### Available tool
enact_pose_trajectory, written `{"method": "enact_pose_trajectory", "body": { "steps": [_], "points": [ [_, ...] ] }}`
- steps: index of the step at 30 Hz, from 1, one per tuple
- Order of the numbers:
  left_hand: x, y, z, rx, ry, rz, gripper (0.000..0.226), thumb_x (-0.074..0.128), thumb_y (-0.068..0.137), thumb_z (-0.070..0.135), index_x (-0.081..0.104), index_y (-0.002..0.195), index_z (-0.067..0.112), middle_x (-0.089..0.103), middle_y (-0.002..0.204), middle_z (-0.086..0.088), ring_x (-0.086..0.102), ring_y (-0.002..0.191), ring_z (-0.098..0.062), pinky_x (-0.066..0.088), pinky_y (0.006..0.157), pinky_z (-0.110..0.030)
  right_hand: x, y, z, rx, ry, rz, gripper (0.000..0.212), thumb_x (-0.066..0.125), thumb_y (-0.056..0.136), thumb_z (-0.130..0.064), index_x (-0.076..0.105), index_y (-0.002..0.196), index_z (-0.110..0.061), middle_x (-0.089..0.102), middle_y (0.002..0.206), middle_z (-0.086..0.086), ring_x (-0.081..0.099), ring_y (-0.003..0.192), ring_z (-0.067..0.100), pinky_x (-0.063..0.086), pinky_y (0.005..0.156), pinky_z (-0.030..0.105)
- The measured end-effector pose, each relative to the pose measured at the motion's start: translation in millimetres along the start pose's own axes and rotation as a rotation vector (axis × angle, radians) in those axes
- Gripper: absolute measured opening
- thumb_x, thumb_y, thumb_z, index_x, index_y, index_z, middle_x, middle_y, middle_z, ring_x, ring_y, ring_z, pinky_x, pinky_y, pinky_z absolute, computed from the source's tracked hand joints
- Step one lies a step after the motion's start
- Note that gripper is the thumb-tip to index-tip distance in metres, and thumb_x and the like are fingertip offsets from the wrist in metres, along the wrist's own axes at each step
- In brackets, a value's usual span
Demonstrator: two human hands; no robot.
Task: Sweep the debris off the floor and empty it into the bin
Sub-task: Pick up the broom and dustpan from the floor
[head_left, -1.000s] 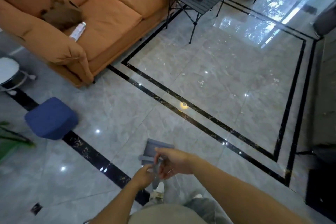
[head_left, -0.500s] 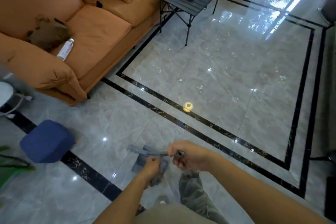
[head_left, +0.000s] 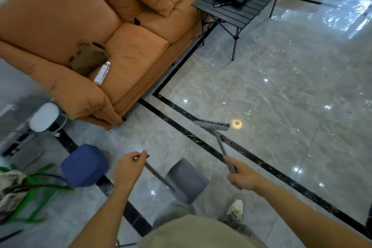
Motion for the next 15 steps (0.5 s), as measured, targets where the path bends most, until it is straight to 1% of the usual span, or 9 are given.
{"method": "enact_pose_trajectory", "body": {
  "steps": [1,3,5,6,8,10,12,13,15],
  "points": [
    [-11.6,12.2,0.0,-0.017,-0.05,0.01,0.036,0.059,0.099,0.055,0.079,0.076,0.035,0.07,0.066,0.004,0.063,0.062,-0.012,0.044,0.052,-0.027,-3.0,15.6,-9.6,0.0,0.049,0.017,0.066,0.053,0.095,-0.006,0.028,0.14,-0.046,0.07,0.091,0.021,0.068,0.071,0.026,0.053,0.056,0.029],
    [-21.6,41.8,-8.7,-0.079,-0.15,-0.053,0.036,0.063,0.097,0.053,0.081,0.077,0.03,0.069,0.065,0.003,0.061,0.063,-0.015,0.044,0.056,-0.03,-11.4,42.3,-19.3,0.1,0.138,0.068,0.051,0.045,0.1,-0.005,0.028,0.138,-0.036,0.073,0.086,0.03,0.07,0.063,0.029,0.055,0.058,0.034],
    [-17.6,69.3,-22.5,-0.149,-0.204,-0.209,0.036,0.066,0.094,0.054,0.083,0.079,0.026,0.062,0.057,0.002,0.056,0.058,-0.019,0.043,0.059,-0.032,-24.4,69.6,-28.1,0.225,0.036,0.13,0.035,0.039,0.102,-0.01,0.03,0.135,-0.017,0.071,0.075,0.026,0.065,0.051,0.027,0.051,0.056,0.034],
    [-14.5,82.1,-28.8,-0.176,-0.244,-0.288,0.036,0.067,0.092,0.052,0.082,0.082,0.021,0.058,0.054,-0.001,0.052,0.056,-0.021,0.041,0.058,-0.034,-35.0,86.6,-39.2,0.262,-0.035,0.2,0.036,0.04,0.102,-0.014,0.032,0.137,-0.012,0.068,0.081,0.021,0.06,0.051,0.023,0.048,0.056,0.033],
    [-10.2,114.9,-43.2,-0.2,-0.3,-0.43,0.038,0.066,0.092,0.041,0.078,0.093,0.005,0.052,0.055,-0.006,0.048,0.053,-0.022,0.041,0.053,-0.035,-44.8,123.6,-83.3,0.254,-0.225,0.296,0.041,0.044,0.101,-0.021,0.042,0.137,-0.001,0.059,0.101,0.014,0.059,0.07,0.021,0.046,0.064,0.03],
    [-4.9,139.7,-47.5,-0.195,-0.309,-0.546,0.032,0.061,0.098,0.028,0.073,0.102,-0.002,0.053,0.062,-0.008,0.048,0.051,-0.018,0.043,0.048,-0.032,-42.0,146.8,-125.5,0.256,-0.341,0.306,0.042,0.047,0.101,-0.029,0.055,0.129,0.0,0.062,0.103,0.013,0.062,0.085,0.025,0.045,0.071,0.029],
    [-0.3,166.3,-59.1,-0.242,-0.296,-0.631,0.025,0.056,0.1,0.021,0.073,0.102,0.003,0.052,0.067,-0.009,0.047,0.051,-0.016,0.042,0.046,-0.029,-26.3,175.8,-162.2,0.252,-0.379,0.285,0.036,0.051,0.1,-0.032,0.059,0.118,-0.002,0.063,0.088,0.007,0.061,0.073,0.02,0.045,0.058,0.025],
    [2.4,173.7,-62.6,-0.26,-0.293,-0.632,0.024,0.056,0.097,0.021,0.074,0.097,0.005,0.05,0.067,-0.009,0.045,0.05,-0.016,0.04,0.046,-0.029,-19.1,184.1,-171.2,0.24,-0.377,0.271,0.033,0.053,0.099,-0.03,0.059,0.116,-0.003,0.061,0.084,0.005,0.06,0.068,0.017,0.042,0.052,0.024],
    [-1.9,197.1,-79.0,-0.297,-0.306,-0.59,0.024,0.055,0.092,0.02,0.074,0.089,0.007,0.048,0.061,-0.007,0.041,0.048,-0.016,0.035,0.046,-0.027,5.2,215.0,-188.5,0.259,-0.357,0.22,0.033,0.055,0.099,-0.025,0.059,0.122,-0.003,0.057,0.08,0.003,0.055,0.064,0.016,0.04,0.05,0.024]
  ]
}}
Point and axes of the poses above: each hand's wrist, its own y-axis towards the middle knuckle, its own x-axis out of the palm, z = x × y, the point moved 8 cm from there along y, towards the middle knuckle
